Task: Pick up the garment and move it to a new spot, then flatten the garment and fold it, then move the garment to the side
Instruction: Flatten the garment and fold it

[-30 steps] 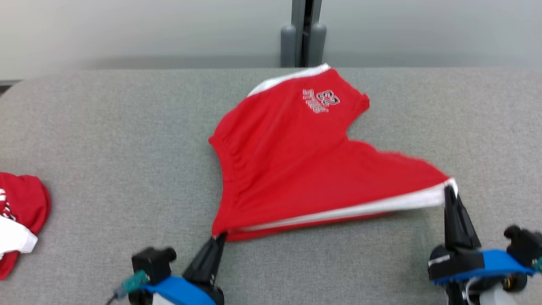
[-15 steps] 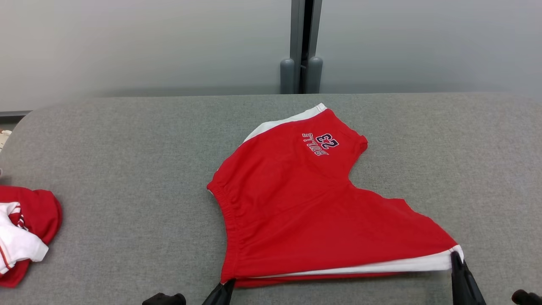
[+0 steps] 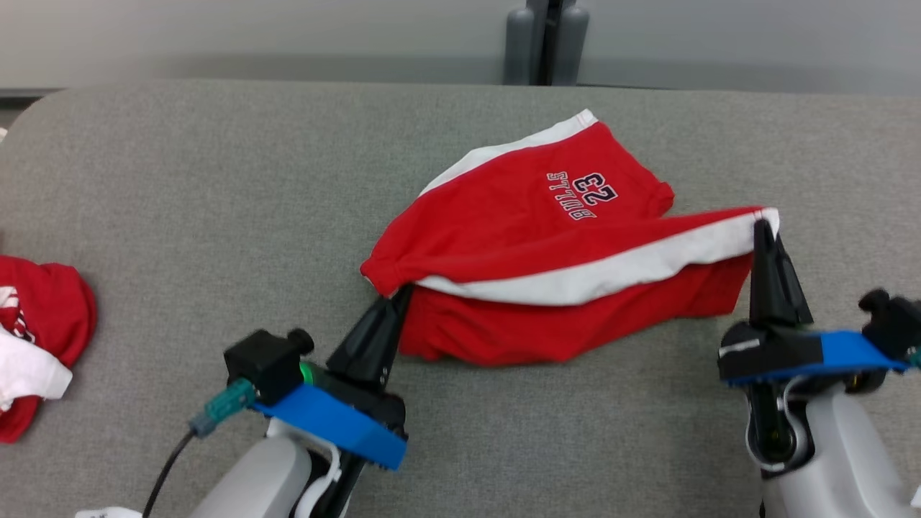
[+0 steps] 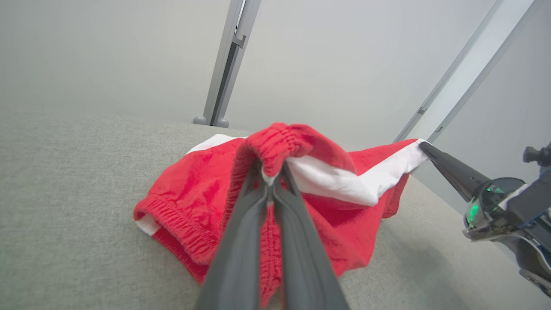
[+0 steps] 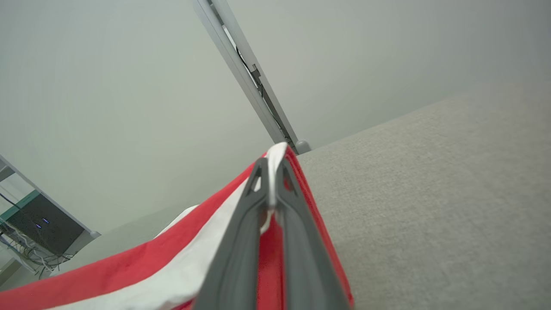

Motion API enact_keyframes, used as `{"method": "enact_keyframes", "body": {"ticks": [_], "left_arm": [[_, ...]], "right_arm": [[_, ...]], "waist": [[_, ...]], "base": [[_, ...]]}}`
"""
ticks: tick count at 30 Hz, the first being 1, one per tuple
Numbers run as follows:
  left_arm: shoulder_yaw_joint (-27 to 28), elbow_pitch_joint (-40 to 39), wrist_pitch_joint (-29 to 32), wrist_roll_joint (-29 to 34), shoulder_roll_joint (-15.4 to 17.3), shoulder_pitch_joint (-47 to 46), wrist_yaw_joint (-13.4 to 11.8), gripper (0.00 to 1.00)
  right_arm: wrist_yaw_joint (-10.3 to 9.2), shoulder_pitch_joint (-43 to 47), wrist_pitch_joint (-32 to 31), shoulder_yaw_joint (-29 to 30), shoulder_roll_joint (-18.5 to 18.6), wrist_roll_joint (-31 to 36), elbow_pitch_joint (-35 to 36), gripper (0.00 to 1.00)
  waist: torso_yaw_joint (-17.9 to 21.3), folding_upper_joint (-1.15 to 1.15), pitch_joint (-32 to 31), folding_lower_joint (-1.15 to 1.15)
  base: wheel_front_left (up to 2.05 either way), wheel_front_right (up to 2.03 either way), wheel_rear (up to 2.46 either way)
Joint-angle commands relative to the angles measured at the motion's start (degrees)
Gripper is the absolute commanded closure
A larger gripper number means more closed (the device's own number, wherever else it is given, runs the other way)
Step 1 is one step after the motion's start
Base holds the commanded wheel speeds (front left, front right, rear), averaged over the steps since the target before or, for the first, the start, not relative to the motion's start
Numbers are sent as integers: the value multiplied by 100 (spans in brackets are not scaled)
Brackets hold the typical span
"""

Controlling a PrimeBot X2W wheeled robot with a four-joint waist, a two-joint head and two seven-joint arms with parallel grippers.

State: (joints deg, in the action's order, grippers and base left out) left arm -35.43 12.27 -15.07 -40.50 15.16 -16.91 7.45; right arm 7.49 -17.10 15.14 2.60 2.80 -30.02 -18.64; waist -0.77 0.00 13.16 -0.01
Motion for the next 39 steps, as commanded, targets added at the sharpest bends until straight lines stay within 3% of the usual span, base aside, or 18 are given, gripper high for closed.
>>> {"method": "enact_keyframes", "body": {"ticks": [1,12,23,24,25,34,39], "left_arm": [[55,-2,-15,-21,16,-252,7,100],[72,441,-15,-302,-89,-1479,7,100],[64,999,-16,-334,-352,-2067,7,98],[116,1020,-15,-313,-366,-2057,7,57],[150,1055,-15,-306,-380,-2026,7,0],[454,1156,-15,-128,-484,-1641,7,0],[719,1129,-15,177,-552,-1284,7,0]], "right_arm": [[0,-297,1,-1,19,84,-101,100],[0,-2581,1,206,19,1030,-1488,100],[0,-3929,1,670,19,2463,-2431,100],[0,-3963,1,681,20,2541,-2453,52],[0,-3969,1,695,20,2626,-2517,0],[0,-3684,1,870,43,3271,-2596,0],[0,-3471,1,971,249,3588,-3094,0]], "waist": [[-206,0,255,1],[-601,0,1217,1],[-787,0,1732,1],[-786,0,1745,1],[-783,0,1751,1],[-770,0,1600,1],[-775,0,1425,1]], "base": [[0,0,0],[0,0,0],[0,0,0],[0,0,0],[0,0,0],[0,0,0],[0,0,0]]}}
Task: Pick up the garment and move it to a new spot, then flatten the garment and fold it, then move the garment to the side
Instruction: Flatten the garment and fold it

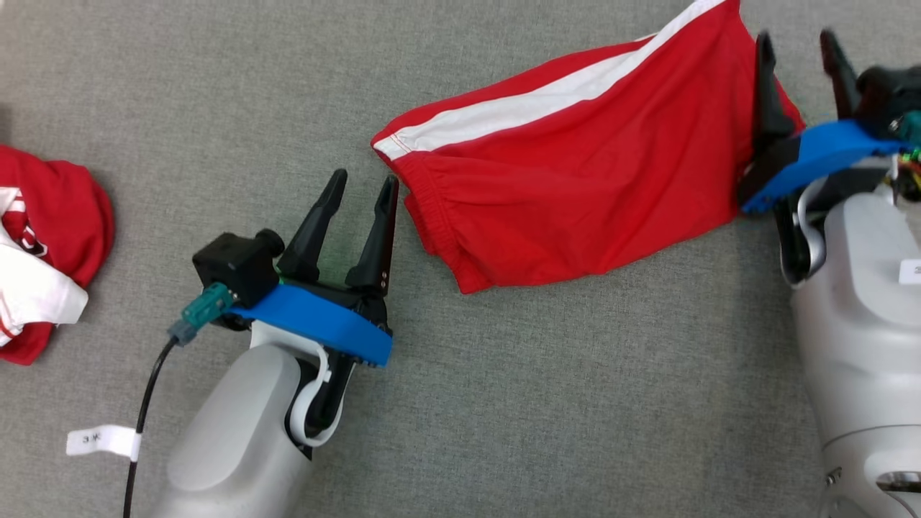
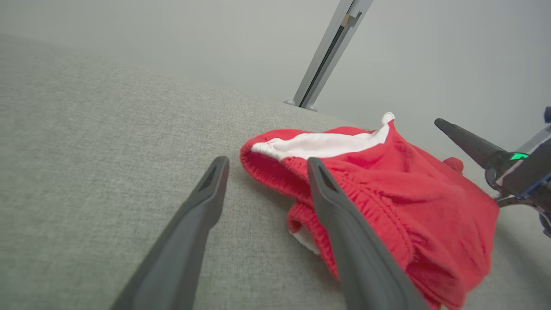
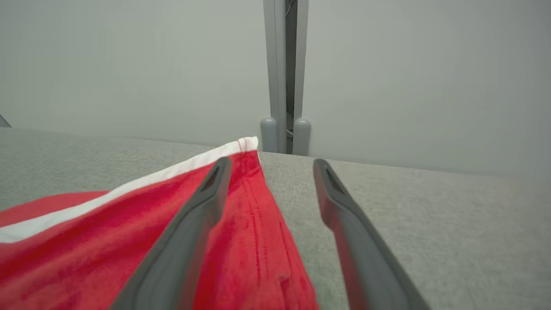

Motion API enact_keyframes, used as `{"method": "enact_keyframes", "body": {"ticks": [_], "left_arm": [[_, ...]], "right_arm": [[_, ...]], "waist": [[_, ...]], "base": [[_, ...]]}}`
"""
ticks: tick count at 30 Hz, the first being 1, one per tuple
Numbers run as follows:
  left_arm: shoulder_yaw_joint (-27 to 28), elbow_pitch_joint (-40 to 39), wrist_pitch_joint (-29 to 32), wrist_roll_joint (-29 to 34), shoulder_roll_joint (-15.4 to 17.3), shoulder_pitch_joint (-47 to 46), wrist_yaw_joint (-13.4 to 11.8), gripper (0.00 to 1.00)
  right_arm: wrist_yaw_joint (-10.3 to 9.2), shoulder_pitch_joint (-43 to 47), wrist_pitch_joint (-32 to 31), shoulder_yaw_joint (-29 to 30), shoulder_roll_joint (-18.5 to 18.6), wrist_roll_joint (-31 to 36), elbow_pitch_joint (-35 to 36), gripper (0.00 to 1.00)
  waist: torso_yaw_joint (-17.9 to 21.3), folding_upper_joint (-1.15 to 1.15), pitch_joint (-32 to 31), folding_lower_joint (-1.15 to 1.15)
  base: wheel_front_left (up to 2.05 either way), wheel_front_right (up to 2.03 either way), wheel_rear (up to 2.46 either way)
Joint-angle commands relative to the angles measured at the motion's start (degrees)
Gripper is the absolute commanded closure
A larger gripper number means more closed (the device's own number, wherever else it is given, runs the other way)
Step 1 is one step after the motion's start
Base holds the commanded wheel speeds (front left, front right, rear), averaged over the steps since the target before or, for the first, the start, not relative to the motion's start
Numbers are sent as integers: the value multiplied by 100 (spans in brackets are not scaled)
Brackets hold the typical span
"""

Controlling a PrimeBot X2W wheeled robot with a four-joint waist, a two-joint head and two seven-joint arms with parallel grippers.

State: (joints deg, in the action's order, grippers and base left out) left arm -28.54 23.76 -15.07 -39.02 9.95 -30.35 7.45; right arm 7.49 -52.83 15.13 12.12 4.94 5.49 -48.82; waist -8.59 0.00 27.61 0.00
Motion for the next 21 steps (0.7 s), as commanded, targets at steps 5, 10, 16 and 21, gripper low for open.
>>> {"method": "enact_keyframes", "body": {"ticks": [5,10,16,21], "left_arm": [[249,-54,-15,289,-50,299,7,0],[458,-53,-15,514,-82,467,7,0],[604,-38,-15,809,-94,691,7,0],[818,-32,-15,1058,-143,1058,7,0]], "right_arm": [[0,140,-280,136,106,200,-849,0],[0,229,-656,157,26,56,-1564,98],[0,305,-307,295,-3,-232,-1749,100],[0,634,-48,297,-65,-568,-1757,100]], "waist": [[-18,0,-114,0],[-34,0,-207,0],[19,0,-439,0],[169,0,-844,0]], "base": [[0,0,0],[0,0,0],[0,0,0],[0,0,0]]}}
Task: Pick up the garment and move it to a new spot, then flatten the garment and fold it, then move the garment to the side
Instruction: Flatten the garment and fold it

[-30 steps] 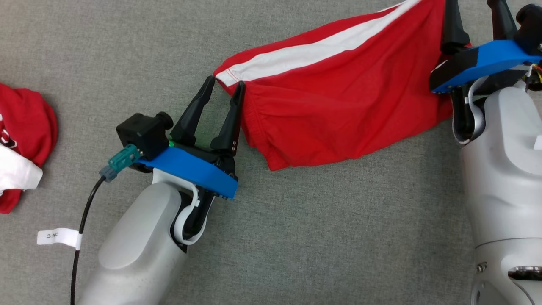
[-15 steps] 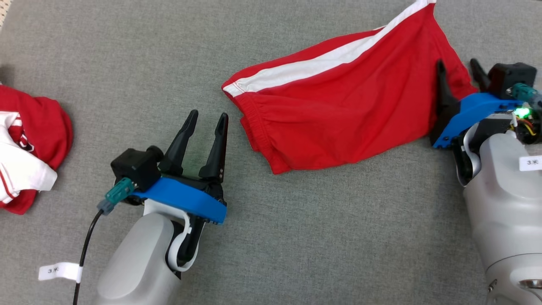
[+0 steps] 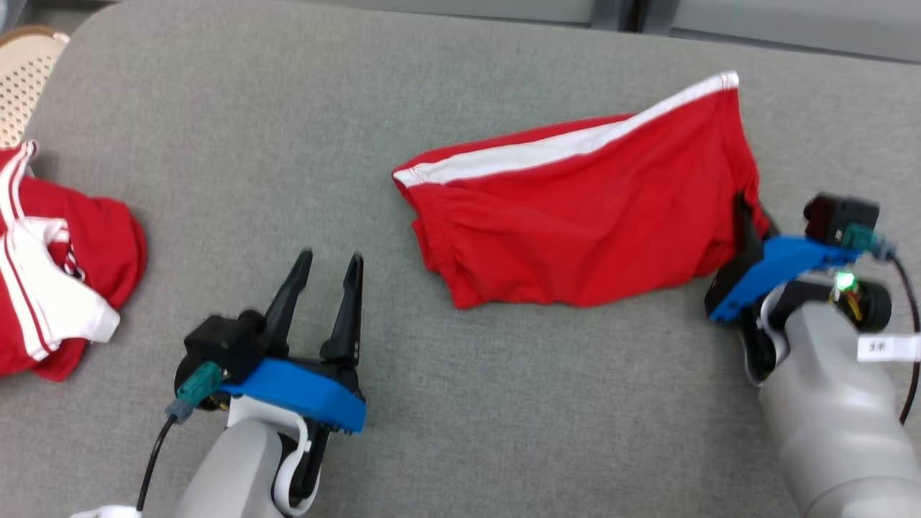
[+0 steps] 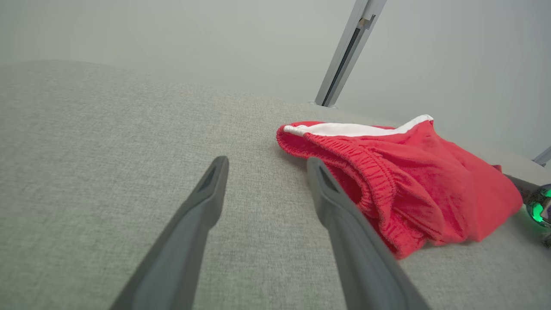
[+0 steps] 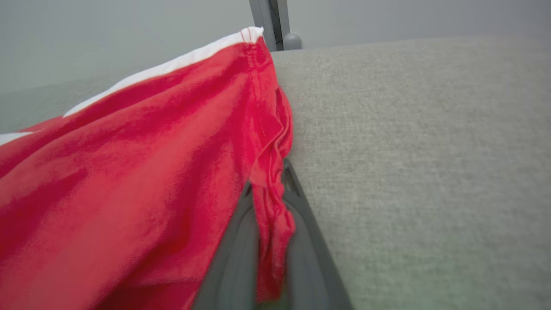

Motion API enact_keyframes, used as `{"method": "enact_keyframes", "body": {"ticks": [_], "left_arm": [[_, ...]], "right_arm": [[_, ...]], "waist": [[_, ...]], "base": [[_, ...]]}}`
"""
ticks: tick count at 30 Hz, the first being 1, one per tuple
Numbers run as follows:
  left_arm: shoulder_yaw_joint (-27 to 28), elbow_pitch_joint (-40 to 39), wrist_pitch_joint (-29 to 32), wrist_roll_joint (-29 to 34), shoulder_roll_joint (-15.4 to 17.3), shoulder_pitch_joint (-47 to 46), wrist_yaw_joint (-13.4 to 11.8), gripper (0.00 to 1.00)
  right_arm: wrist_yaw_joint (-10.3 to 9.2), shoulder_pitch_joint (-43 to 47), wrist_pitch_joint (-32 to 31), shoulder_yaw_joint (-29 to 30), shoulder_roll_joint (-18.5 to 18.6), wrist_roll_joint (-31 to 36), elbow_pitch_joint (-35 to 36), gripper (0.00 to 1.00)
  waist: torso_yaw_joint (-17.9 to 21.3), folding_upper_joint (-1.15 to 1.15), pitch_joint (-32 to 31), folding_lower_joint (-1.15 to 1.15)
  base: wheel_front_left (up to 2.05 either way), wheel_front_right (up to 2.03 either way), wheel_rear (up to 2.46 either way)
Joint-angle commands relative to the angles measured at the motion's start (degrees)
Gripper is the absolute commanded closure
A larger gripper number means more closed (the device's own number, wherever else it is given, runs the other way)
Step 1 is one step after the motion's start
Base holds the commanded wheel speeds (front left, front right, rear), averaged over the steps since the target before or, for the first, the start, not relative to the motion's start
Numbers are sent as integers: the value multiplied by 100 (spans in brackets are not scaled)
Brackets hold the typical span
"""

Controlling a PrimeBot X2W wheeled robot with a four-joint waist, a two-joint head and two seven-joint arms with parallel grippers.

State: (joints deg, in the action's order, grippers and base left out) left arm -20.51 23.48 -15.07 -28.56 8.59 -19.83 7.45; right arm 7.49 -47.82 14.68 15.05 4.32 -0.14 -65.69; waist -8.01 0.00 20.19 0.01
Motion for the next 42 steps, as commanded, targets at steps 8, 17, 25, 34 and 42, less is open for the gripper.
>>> {"method": "enact_keyframes", "body": {"ticks": [8,17,25,34,42], "left_arm": [[315,43,-15,239,-117,760,7,0],[557,-62,-15,551,-287,1365,7,0],[447,-31,-15,554,-333,1400,7,0],[292,56,-15,444,-390,1332,7,0],[234,153,-15,400,-410,1303,7,0]], "right_arm": [[0,1209,54,-172,-57,-801,598,100],[0,2482,57,-291,-58,-1520,1343,100],[0,2391,58,-409,-4,-1466,1999,100],[0,1878,54,-2091,-138,-1795,2766,100],[0,1617,54,-3902,-127,-2646,2389,54]], "waist": [[355,0,-760,-1],[421,0,-1109,-1],[302,0,-1049,-1],[-72,0,-1036,-1],[-439,0,-1038,-1]], "base": [[0,0,0],[0,0,0],[0,0,0],[0,0,0],[0,0,0]]}}
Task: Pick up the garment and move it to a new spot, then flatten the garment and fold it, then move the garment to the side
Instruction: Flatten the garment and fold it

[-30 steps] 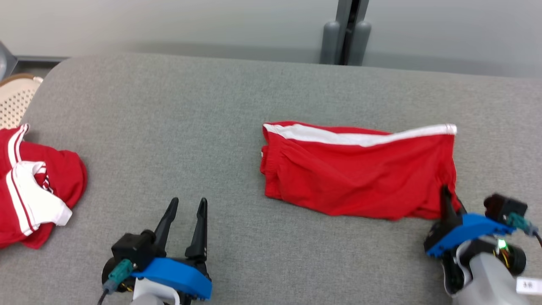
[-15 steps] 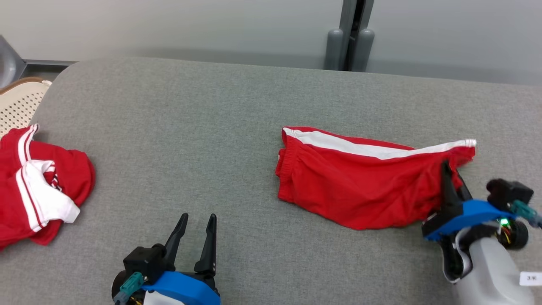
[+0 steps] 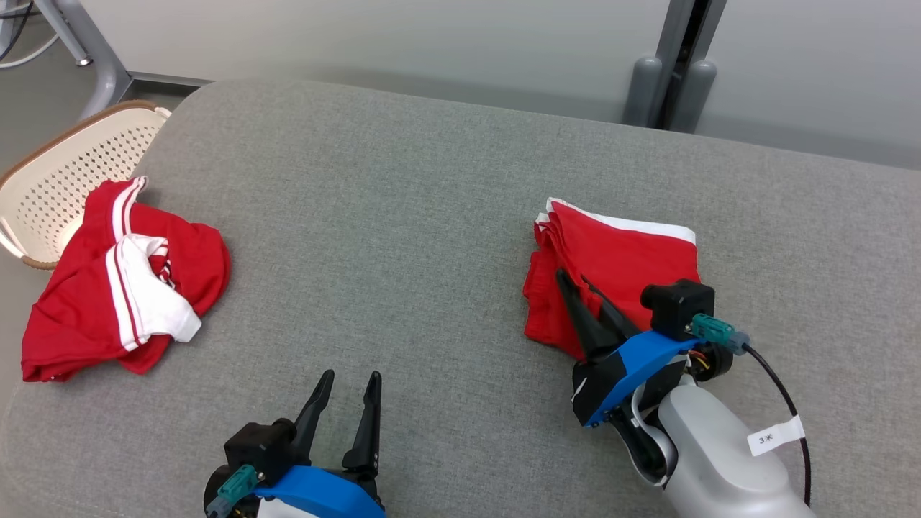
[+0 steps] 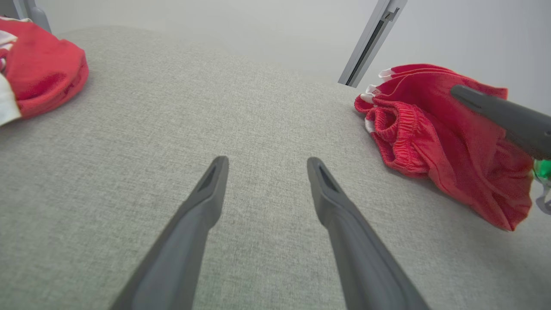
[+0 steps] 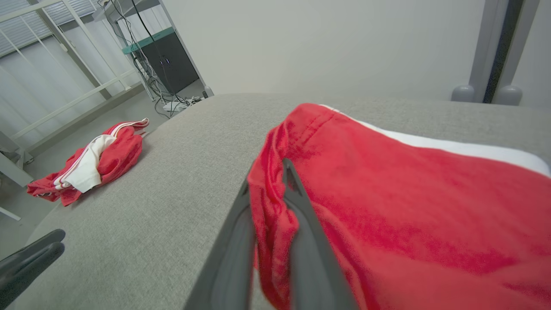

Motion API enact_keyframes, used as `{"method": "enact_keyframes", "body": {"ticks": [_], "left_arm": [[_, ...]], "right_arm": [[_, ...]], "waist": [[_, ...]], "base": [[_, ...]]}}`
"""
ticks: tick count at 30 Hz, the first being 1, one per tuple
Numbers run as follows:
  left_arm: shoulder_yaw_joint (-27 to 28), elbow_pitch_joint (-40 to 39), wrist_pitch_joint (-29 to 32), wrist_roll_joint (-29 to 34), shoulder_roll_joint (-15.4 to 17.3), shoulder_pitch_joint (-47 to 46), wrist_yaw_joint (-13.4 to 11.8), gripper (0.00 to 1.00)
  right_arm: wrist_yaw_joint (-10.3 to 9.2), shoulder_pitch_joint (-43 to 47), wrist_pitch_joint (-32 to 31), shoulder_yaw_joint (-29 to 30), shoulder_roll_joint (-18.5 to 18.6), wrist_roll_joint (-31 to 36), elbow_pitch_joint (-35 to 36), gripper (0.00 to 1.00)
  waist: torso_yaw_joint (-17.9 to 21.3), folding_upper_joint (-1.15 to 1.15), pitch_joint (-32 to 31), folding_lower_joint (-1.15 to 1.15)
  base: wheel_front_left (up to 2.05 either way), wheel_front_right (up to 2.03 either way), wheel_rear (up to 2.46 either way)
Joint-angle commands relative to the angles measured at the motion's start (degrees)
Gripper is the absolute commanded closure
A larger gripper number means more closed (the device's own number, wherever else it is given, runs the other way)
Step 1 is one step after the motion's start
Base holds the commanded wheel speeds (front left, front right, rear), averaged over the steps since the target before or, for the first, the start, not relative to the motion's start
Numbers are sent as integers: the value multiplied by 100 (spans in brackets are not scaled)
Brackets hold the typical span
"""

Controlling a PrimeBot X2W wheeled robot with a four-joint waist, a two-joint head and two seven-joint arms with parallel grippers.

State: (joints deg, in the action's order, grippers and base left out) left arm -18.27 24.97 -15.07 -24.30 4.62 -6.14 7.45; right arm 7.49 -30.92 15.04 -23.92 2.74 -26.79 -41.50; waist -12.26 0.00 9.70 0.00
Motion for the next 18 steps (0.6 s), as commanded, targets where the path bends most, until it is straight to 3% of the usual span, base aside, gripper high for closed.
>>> {"method": "enact_keyframes", "body": {"ticks": [1,9,12,18], "left_arm": [[18,26,-15,-32,-12,-78,7,0],[240,61,-15,89,66,-95,7,0],[387,6,-15,222,86,-76,7,0],[666,-87,-15,599,115,-4,7,0]], "right_arm": [[0,-81,20,-108,30,12,-106,0],[0,29,19,-665,28,-48,359,0],[0,206,19,-286,29,242,519,0],[0,778,19,1098,18,1111,785,0]], "waist": [[-26,0,13,0],[173,0,-66,0],[336,0,-131,0],[671,0,-262,0]], "base": [[0,0,0],[0,0,0],[0,0,0],[0,0,0]]}}
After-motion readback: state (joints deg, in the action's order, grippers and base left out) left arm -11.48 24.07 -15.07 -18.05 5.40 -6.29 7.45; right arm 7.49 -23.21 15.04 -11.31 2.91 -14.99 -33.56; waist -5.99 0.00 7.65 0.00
